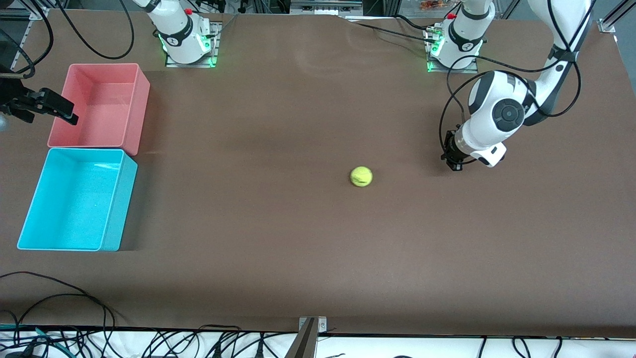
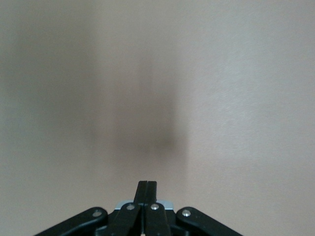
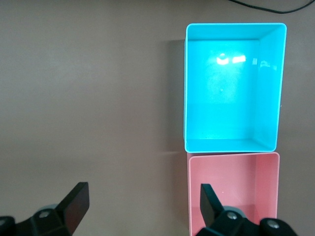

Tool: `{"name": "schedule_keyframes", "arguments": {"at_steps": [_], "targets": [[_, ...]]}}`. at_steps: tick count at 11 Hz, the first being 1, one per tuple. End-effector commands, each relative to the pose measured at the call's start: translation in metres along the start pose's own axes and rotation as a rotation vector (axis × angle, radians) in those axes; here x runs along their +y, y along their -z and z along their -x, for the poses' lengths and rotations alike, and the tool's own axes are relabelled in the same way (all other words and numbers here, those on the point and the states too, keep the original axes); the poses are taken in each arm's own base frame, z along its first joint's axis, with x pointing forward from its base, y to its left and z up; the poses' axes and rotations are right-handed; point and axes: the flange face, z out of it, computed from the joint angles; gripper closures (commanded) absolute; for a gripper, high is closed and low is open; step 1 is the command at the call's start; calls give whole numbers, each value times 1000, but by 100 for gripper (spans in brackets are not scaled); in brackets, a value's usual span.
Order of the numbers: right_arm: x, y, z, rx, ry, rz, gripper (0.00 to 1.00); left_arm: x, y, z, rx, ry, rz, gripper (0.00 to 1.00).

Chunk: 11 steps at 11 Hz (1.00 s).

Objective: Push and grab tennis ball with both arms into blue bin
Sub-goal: 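Sweep the left gripper to push the tennis ball toward the bins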

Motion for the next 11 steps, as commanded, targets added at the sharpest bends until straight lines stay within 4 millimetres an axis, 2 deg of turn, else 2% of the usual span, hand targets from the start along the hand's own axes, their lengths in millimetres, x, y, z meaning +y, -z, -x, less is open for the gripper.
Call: {"name": "schedule_keyframes", "arguments": {"at_steps": [1, 3, 6, 7, 8, 9, 10, 11], "targets": [[1, 4, 2, 4, 6, 13, 0, 15, 34, -65, 29, -165, 52, 100], [-2, 4, 2, 3, 7, 13, 0, 34, 58, -109, 29, -253, 100, 100], [-15, -21, -13, -24, 29, 10, 0, 61, 113, -174, 50, -462, 134, 100], [-17, -24, -17, -15, 27, 3, 0, 68, 130, -183, 63, -532, 153, 78], [0, -23, -16, -17, 15, -1, 0, 74, 147, -188, 75, -608, 168, 32], [1, -23, -16, -14, 15, 8, 0, 79, 160, -195, 86, -698, 175, 0], [-16, -26, -19, -13, 38, 32, 0, 84, 171, -206, 96, -781, 192, 0], [-24, -30, -20, -16, 53, 37, 0, 87, 181, -212, 106, -845, 203, 0]]}}
